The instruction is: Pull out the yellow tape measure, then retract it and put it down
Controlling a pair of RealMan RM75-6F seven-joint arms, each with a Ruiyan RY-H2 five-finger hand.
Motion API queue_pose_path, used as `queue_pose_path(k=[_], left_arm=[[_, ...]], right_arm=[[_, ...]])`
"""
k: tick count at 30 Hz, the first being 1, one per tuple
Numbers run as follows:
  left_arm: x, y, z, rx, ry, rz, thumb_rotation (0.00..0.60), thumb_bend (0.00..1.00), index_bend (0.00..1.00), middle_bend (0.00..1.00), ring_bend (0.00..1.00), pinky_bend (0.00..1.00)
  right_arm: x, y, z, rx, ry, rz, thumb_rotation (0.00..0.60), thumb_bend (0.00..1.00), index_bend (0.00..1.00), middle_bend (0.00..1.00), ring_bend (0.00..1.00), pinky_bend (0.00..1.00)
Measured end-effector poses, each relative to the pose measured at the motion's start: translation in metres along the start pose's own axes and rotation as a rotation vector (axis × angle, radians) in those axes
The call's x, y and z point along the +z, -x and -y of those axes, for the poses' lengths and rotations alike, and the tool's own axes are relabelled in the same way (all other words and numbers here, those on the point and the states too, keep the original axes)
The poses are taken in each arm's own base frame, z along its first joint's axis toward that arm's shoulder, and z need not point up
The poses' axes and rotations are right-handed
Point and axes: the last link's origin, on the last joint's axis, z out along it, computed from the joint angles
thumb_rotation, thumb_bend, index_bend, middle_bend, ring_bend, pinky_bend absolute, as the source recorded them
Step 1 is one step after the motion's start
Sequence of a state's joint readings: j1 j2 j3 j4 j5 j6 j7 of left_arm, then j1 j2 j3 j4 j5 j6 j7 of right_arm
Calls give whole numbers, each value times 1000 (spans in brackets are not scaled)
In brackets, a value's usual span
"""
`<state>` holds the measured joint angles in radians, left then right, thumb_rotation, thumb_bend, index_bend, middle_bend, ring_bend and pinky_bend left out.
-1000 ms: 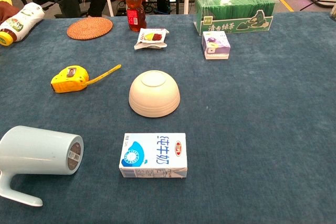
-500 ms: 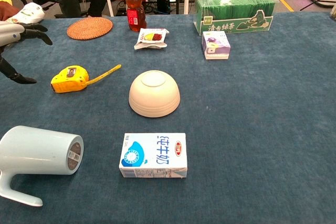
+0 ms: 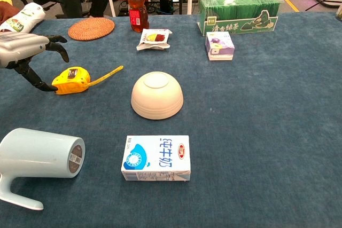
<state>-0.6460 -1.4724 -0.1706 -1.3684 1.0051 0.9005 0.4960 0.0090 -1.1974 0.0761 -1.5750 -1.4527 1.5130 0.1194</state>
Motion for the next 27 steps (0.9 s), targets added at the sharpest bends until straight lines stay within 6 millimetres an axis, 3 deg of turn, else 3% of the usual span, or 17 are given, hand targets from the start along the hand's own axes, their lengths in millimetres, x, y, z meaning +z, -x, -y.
queue_pose_path(k=[22, 27], left_arm=[[16, 9, -3, -18, -3, 24, 545, 174, 254, 0, 0, 144], [19, 13, -5, -27, 2, 33, 547, 208, 335, 0, 0, 146]], right_arm=[[0, -1, -2, -10, 22, 0, 588, 432, 310, 288, 236, 240], [-1, -2, -1, -12, 29, -2, 589, 432, 310, 288, 235, 240]])
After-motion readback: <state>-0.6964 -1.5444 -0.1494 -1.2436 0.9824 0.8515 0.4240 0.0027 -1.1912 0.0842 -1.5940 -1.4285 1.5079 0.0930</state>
